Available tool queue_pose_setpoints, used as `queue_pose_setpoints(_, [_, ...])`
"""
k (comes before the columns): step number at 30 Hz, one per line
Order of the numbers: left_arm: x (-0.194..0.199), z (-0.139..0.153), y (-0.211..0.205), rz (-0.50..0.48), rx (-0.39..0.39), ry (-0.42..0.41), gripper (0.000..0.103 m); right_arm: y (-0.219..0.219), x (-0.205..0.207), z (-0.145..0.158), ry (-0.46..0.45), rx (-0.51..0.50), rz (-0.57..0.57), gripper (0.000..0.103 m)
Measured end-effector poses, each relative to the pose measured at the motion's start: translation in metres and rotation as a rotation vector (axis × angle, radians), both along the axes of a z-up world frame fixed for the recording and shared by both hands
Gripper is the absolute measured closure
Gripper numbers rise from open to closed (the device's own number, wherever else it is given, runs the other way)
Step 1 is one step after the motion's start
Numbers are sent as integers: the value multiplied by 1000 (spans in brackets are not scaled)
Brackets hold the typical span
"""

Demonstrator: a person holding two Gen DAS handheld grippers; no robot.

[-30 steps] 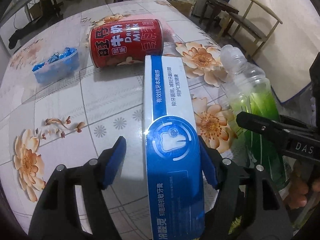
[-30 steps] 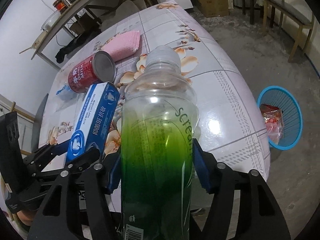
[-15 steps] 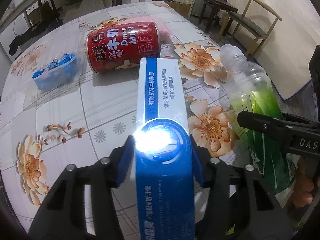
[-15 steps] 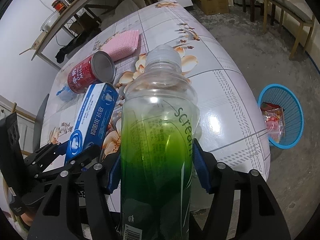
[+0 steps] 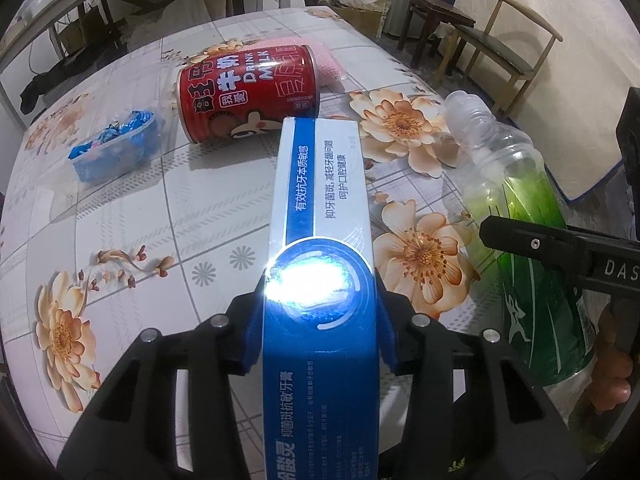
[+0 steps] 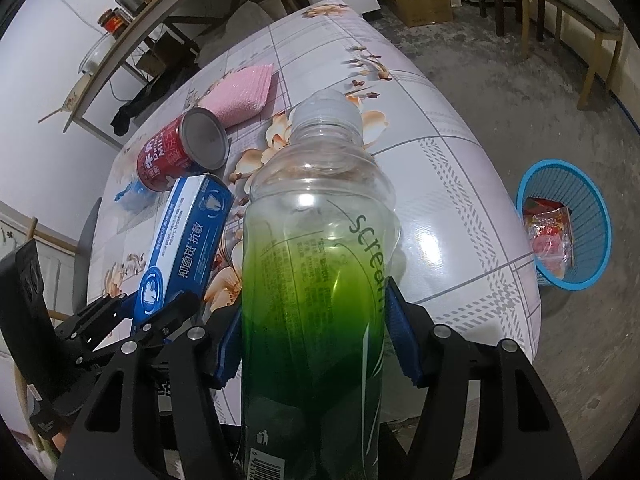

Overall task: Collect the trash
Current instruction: 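Grasp the blue toothpaste box with the left tool while the right tool holds the bottle, then carry the toothpaste box and green bottle with both tools toward the blue wastebasket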

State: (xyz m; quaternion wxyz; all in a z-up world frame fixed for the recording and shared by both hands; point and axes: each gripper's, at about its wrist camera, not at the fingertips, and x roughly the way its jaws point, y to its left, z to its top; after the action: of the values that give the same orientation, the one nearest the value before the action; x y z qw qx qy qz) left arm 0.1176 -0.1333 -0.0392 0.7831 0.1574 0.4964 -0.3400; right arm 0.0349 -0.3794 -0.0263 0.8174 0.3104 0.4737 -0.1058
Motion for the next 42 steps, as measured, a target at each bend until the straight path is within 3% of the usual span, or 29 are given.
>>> queue_pose_setpoints(21, [-11,13,6,-18,-41,-26,59,0,-5,2,-13,21,-13,43])
queue_pose_setpoints(35, [-24,30,6,-39,-84,-32,60,-9,-24,15,-82,57,-38,43])
queue_pose_setpoints(42, [-35,41,-9,-84,-115,-21,60,-31,-51,22,-132,75,-107,43])
